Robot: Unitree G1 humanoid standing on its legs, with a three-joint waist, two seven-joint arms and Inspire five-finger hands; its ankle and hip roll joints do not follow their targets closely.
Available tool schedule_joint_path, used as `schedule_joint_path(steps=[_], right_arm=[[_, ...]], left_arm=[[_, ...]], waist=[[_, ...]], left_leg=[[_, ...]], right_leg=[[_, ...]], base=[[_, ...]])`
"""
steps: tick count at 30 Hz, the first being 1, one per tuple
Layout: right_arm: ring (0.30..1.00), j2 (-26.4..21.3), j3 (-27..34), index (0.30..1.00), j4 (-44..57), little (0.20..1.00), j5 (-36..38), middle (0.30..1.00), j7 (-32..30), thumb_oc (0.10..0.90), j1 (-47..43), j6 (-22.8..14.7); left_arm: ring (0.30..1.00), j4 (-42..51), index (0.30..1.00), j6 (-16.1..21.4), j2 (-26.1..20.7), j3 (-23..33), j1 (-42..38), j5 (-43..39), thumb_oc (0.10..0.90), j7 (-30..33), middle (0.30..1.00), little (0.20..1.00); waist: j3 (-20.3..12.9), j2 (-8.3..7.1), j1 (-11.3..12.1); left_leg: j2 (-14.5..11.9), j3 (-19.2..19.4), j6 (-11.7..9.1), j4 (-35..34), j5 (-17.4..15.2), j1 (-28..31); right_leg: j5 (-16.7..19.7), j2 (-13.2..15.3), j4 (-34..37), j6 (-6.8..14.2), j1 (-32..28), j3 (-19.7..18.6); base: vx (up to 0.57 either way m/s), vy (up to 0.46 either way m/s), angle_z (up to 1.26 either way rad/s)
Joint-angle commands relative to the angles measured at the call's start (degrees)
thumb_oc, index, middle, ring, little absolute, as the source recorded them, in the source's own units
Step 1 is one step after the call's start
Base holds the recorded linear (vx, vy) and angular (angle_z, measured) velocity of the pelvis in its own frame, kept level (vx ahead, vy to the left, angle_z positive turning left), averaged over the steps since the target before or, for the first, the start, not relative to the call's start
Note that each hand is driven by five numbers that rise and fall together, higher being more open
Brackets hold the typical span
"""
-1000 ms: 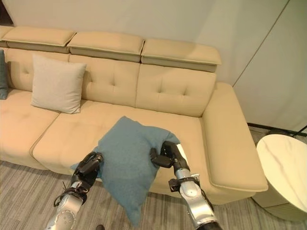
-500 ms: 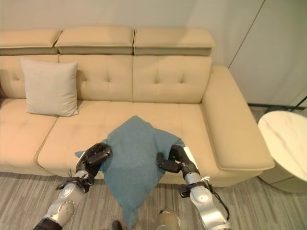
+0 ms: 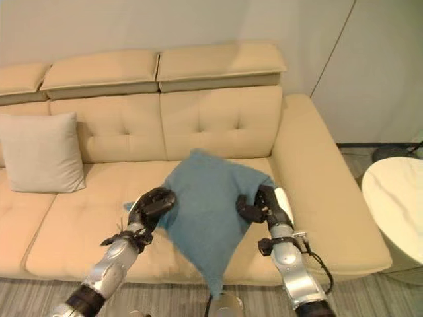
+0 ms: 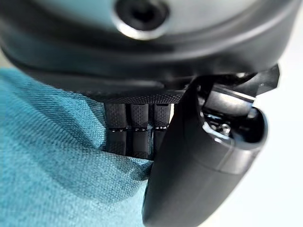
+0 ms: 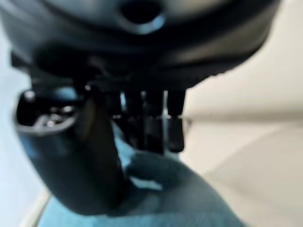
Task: Pick up all the scattered cushions and arrange them neatly on the sofa.
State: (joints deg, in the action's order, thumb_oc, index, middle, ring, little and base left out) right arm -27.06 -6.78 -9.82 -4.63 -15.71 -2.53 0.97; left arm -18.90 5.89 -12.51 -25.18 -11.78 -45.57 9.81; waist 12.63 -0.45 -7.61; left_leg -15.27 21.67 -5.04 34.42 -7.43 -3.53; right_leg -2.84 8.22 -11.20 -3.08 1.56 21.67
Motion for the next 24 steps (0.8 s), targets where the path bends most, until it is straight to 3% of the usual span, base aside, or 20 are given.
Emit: schedule_joint_path(steps=[1, 2, 4, 8, 12, 14, 15, 16, 17, 18, 20, 24], right_arm=[[0.3, 1.8, -5.0, 0.3, 12.6, 0.3, -1.9, 0.3, 1.3, 0.4, -17.3, -5.9], [0.3, 0.9, -5.3, 0.3, 11.6, 0.3, -2.6, 0.3, 1.3, 0.4, -11.0, -8.6], [0.3, 0.9, -5.7, 0.3, 8.4, 0.3, -4.4, 0.3, 1.4, 0.4, -7.7, -10.2], [0.3, -0.2, -4.0, 0.3, 11.0, 0.3, -5.3, 0.3, 4.4, 0.4, -5.2, -10.5], [0.3, 0.8, -3.8, 0.3, 14.4, 0.3, -7.9, 0.3, 4.6, 0.4, -7.3, -9.4], [0.3, 1.7, -3.0, 0.3, 16.5, 0.3, -8.5, 0.3, 4.1, 0.4, -7.9, -8.8], [0.3, 2.4, -3.1, 0.3, 17.2, 0.3, -8.8, 0.3, 4.1, 0.4, -9.6, -8.4], [0.3, 2.5, -2.8, 0.3, 17.3, 0.3, -9.2, 0.3, 3.6, 0.4, -10.6, -8.2], [0.3, 2.5, -2.8, 0.3, 17.2, 0.3, -9.2, 0.3, 3.5, 0.4, -10.7, -8.2], [0.3, 3.1, -3.1, 0.3, 17.6, 0.3, -10.1, 0.3, 3.4, 0.4, -11.6, -7.3], [0.3, 3.2, -2.5, 0.3, 18.6, 0.3, -10.9, 0.3, 3.1, 0.4, -11.6, -6.7], [0.3, 3.4, -3.4, 0.3, 17.7, 0.3, -10.5, 0.3, 3.0, 0.4, -15.8, -5.9]], left_arm=[[0.3, 14.3, 0.3, 6.5, 4.9, -3.8, -8.7, 2.5, 0.4, -4.2, 0.3, 0.3], [0.3, 14.4, 0.3, 6.6, 4.4, -3.0, -8.5, 2.7, 0.4, -5.2, 0.3, 0.3], [0.3, 13.7, 0.3, 7.2, 3.4, -2.1, -8.2, 5.6, 0.4, -4.9, 0.3, 0.3], [0.3, 15.4, 0.3, 5.4, 1.1, -0.1, -6.6, 8.0, 0.4, -6.5, 0.3, 0.3], [0.3, 16.4, 0.3, 5.1, 0.5, -0.2, -6.7, 7.2, 0.4, -6.6, 0.3, 0.3], [0.3, 15.3, 0.3, 5.0, 0.8, -0.7, -8.1, 8.2, 0.4, -5.9, 0.3, 0.3], [0.3, 14.6, 0.3, 4.9, 1.5, -0.5, -9.8, 9.4, 0.4, -5.3, 0.3, 0.3], [0.3, 14.2, 0.3, 5.1, 1.8, -0.6, -10.6, 9.8, 0.4, -5.0, 0.3, 0.3], [0.3, 14.1, 0.3, 5.1, 1.9, -0.6, -10.7, 9.8, 0.4, -5.0, 0.3, 0.3], [0.3, 14.1, 0.3, 5.1, 2.5, -1.2, -11.3, 10.8, 0.4, -4.8, 0.3, 0.3], [0.3, 13.1, 0.3, 5.4, 3.3, -1.2, -11.2, 11.0, 0.4, -4.4, 0.3, 0.3], [0.3, 10.8, 0.3, 4.8, 3.6, -1.2, -12.8, 13.0, 0.4, -3.4, 0.3, 0.3]], waist=[[-5.9, -0.04, 4.7], [-5.1, -0.01, 4.3], [-5.2, 0.35, 4.0], [-7.7, 2.13, 3.8], [-7.2, 3.11, 4.0], [-6.5, 3.2, 3.5], [-6.7, 3.5, 3.8], [-6.8, 3.64, 4.2], [-6.7, 3.64, 4.0], [-6.9, 3.31, 4.0], [-7.3, 2.32, 4.0], [-8.8, 1.55, 5.1]], left_leg=[[0.4, -8.4, -1.3, -17.8, 4.9, -2.1], [0.6, -7.9, -1.4, -17.9, 4.3, -1.2], [1.3, -7.0, -1.4, -20.7, 4.3, 0.6], [4.3, -5.0, -0.1, -27.6, 3.6, 5.8], [5.5, -2.6, 2.1, -29.3, 3.2, 7.7], [5.9, -2.7, 3.0, -29.0, 2.2, 8.1], [5.5, -2.4, 3.2, -29.0, 1.4, 7.8], [5.3, -2.6, 2.9, -28.7, 1.2, 7.3], [5.4, -2.8, 3.0, -28.6, 1.2, 7.2], [5.8, -4.6, 2.6, -28.5, 1.1, 6.2], [6.7, -5.2, 2.5, -27.6, 0.6, 5.4], [6.1, -5.4, 1.7, -27.4, 0.7, 5.2]], right_leg=[[-3.0, -0.2, 5.2, 6.3, -4.5, 0.4], [-2.9, -0.4, 5.4, 6.7, -5.5, -0.2], [-3.0, -0.6, 5.8, 7.4, -6.0, -1.0], [-3.4, -0.3, 4.9, 8.6, -6.1, -2.5], [-5.2, 1.8, -6.9, 10.3, -2.8, -2.1], [-4.2, 4.4, -11.6, 11.6, -0.6, -3.2], [-3.1, 8.7, -9.2, 11.9, -1.5, -1.9], [-1.5, 11.2, -7.8, 12.4, -2.2, -0.7], [-1.4, 11.3, -7.6, 12.5, -2.5, -0.4], [1.6, 13.2, -4.2, 12.7, -2.3, -3.6], [2.7, 12.6, 0.0, 13.5, -3.7, -6.8], [2.5, 10.9, 4.7, 14.0, -4.9, -5.0]], base=[[0.28, 0.318, -0.81], [0.14, 0.088, -0.84], [0.11, 0.143, -0.85], [0.17, 0.25, -0.28], [0.08, 0.219, -0.37], [0.02, 0.058, -0.07], [0.0, -0.115, 0.09], [-0.01, -0.124, 0.1], [0.04, -0.13, 0.14], [0.08, -0.103, 0.21], [0.11, -0.128, 0.34], [0.11, -0.142, 0.06]])
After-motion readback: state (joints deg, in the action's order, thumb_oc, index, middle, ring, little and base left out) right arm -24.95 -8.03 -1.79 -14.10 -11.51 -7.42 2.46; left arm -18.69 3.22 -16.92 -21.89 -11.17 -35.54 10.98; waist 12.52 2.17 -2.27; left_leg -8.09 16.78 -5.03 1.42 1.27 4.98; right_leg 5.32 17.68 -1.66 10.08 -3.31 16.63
